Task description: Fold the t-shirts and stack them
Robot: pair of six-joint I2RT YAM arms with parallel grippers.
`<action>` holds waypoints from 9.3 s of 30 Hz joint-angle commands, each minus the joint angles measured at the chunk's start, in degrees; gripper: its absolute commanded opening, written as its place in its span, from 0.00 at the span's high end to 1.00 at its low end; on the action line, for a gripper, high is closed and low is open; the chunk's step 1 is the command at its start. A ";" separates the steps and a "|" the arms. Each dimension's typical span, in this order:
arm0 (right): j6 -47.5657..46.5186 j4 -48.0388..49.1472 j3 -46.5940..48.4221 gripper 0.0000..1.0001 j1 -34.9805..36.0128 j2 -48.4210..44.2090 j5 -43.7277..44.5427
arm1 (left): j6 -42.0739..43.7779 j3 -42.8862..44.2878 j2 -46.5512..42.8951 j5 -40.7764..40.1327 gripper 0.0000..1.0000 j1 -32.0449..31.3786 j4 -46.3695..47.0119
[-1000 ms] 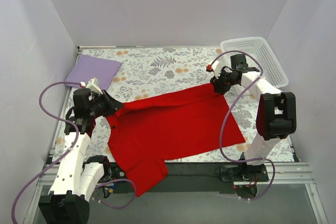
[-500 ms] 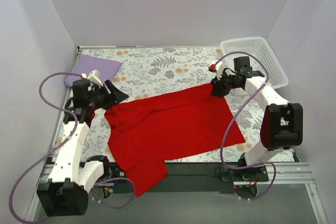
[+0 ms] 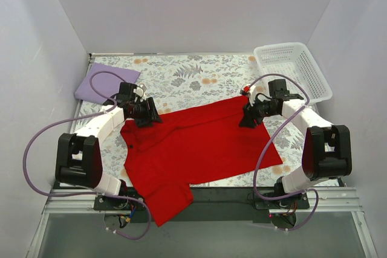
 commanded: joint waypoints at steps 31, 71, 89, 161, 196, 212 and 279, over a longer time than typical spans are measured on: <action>0.27 -0.35 -3.28 0.50 -0.24 -3.04 -3.07 | 6.94 4.49 8.33 -0.12 0.95 -5.18 -4.39; 0.09 -0.35 -2.84 0.50 -0.68 -2.34 -1.93 | 7.39 2.90 7.01 15.49 0.60 -13.35 -6.59; 0.00 -0.35 -3.10 0.50 -0.77 -2.16 -1.76 | 0.79 5.10 8.49 -5.74 0.61 -13.35 -3.87; -1.58 -0.43 -2.48 0.49 -0.94 -1.72 -1.58 | -17.05 -8.78 -5.04 -15.06 0.55 19.60 12.92; 10.11 5.01 18.77 0.54 0.63 12.22 14.67 | -17.76 -10.10 -1.62 -12.69 1.00 25.14 17.67; 12.13 4.93 30.39 0.87 3.10 31.49 32.34 | -16.53 -9.84 0.58 -11.01 1.00 27.16 18.90; 3.87 -1.05 18.08 0.53 5.47 13.92 -3.51 | 1.58 -7.03 6.90 -3.28 0.48 27.69 18.81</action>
